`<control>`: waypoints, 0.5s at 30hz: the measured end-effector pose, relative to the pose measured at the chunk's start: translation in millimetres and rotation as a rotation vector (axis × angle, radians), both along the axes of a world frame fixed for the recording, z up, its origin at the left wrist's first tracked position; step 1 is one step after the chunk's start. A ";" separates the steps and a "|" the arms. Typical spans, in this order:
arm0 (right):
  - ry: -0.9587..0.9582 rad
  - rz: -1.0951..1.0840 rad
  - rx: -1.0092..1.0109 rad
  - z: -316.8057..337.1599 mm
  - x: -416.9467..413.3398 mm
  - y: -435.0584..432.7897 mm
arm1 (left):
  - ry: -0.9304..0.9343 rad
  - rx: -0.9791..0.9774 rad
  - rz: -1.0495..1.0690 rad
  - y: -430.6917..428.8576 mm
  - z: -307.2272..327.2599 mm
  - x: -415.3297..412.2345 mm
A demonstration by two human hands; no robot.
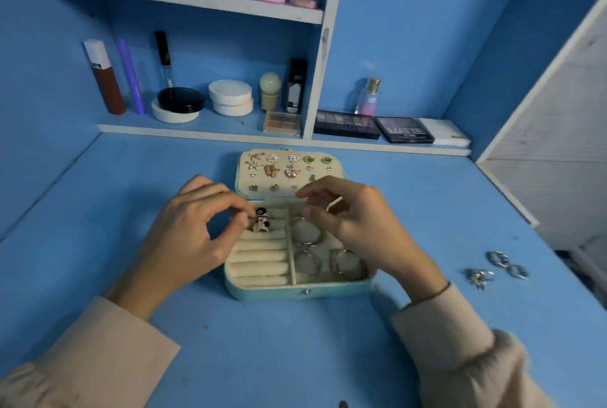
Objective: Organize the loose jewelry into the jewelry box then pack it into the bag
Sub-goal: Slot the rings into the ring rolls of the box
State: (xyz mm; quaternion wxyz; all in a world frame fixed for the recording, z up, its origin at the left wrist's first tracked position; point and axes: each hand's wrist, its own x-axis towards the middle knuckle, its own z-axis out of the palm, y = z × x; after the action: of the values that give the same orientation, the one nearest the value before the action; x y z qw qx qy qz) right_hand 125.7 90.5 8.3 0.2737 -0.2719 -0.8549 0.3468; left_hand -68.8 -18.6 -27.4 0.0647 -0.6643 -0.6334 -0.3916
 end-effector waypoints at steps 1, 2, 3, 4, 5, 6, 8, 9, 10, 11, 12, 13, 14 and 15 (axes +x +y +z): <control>-0.030 -0.013 0.019 5.0 7.9 3.0 | 0.000 0.006 0.008 -0.7 0.2 -2.5; -0.085 -0.028 0.057 10.4 20.7 7.6 | -0.004 0.009 0.010 0.2 0.4 -1.9; -0.160 -0.032 0.099 15.7 31.8 12.9 | 0.001 0.015 0.014 -0.1 0.1 -4.3; -0.261 -0.038 0.142 22.2 47.3 18.7 | 0.002 0.018 0.012 1.3 0.0 -3.0; -0.367 -0.040 0.164 27.9 59.9 24.6 | 0.004 0.020 0.013 1.3 -0.2 -4.6; -0.484 -0.053 0.170 34.1 74.5 30.1 | -0.001 0.023 0.010 2.3 -0.2 -3.3; -0.719 -0.088 0.168 44.1 100.3 39.0 | 0.000 0.032 0.003 2.8 -1.0 -2.1; -0.821 -0.103 0.159 47.0 110.4 42.7 | 0.005 0.032 0.004 2.4 -1.4 -2.7; -0.910 -0.123 0.141 50.2 121.3 44.6 | 0.006 0.032 0.005 2.7 -1.4 -1.4; -0.975 -0.136 0.117 51.5 129.8 46.1 | 0.005 0.033 0.005 2.6 -1.2 -1.3; -1.026 -0.149 0.098 52.0 137.7 47.0 | 0.001 0.033 0.004 2.6 -0.3 -0.6; -1.069 -0.160 0.086 51.7 143.7 47.2 | -0.003 0.035 0.004 2.4 0.2 -0.3; -1.097 -0.171 0.066 50.7 148.2 47.1 | -0.005 0.032 0.007 2.0 1.4 0.5; -1.112 -0.179 0.045 49.0 150.9 46.7 | -0.005 0.029 0.008 1.5 2.3 1.0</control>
State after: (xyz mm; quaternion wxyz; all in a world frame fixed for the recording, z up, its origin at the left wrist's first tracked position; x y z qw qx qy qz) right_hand 276.5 137.2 57.3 -0.1841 -0.4792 -0.8513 0.1086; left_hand -67.8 -17.1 -25.1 0.0745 -0.6596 -0.6306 -0.4021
